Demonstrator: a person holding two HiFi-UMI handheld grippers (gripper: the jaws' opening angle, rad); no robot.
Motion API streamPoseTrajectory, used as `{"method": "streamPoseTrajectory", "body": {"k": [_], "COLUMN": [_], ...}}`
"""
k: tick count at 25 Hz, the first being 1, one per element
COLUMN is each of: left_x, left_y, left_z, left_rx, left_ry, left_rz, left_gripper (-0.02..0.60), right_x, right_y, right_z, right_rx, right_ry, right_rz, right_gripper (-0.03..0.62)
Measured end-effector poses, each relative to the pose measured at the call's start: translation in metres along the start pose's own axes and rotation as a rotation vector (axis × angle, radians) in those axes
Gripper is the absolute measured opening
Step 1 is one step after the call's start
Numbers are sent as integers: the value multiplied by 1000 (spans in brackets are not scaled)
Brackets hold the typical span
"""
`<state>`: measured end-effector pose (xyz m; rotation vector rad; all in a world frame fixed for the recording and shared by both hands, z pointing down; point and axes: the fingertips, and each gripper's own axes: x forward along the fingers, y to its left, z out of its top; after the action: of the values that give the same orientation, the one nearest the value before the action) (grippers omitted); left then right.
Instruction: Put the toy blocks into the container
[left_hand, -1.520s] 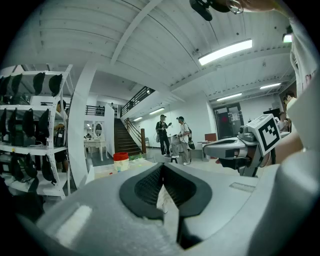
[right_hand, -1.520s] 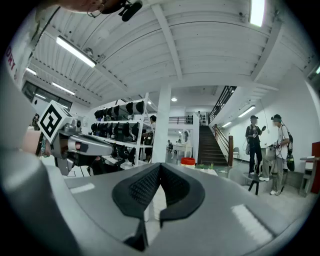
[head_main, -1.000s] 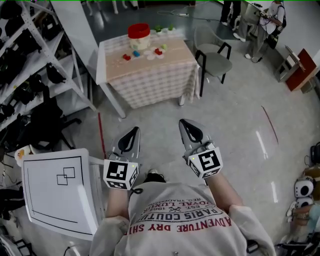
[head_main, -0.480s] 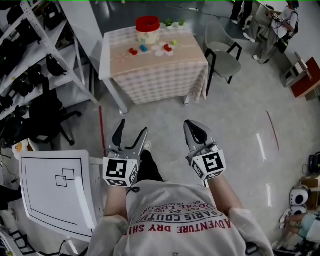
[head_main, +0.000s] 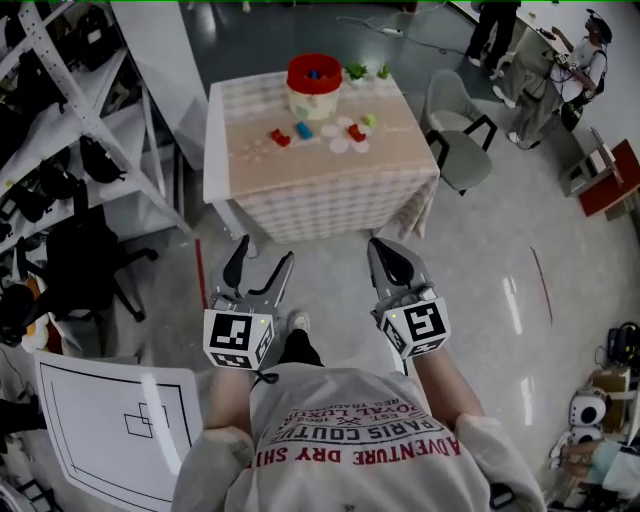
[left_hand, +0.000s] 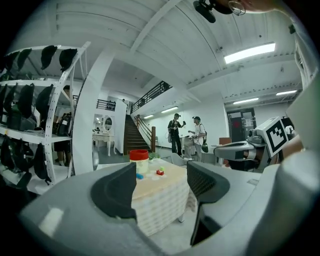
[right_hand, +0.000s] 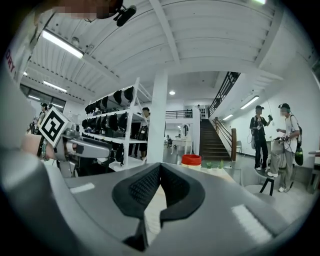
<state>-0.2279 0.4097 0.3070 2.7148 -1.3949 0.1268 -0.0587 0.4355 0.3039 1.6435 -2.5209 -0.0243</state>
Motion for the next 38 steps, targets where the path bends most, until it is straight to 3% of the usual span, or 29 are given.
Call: {"method": "streamPoseTrajectory", "body": {"k": [7,17,28,38], "left_x": [86,182,294,396], "left_y": [96,164,196,214], "left_z": [-1,-31,-70,-136], "left_rx": [-26,-60,-60,-94], "left_ry": [35,122,246,416], "left_rz": [-36,-65,-16,34], "left_gripper": [316,316,316,360], "right_x": [119,225,341,434], "right_y": [-29,-69,-144,-200], "right_z": [4,-18,-46,-97], "right_rx": [7,20,18,39], "right_ry": [44,119,152,252], "right_rz": [-45,-53,69,252], "right_gripper": [2,2,2,2]}}
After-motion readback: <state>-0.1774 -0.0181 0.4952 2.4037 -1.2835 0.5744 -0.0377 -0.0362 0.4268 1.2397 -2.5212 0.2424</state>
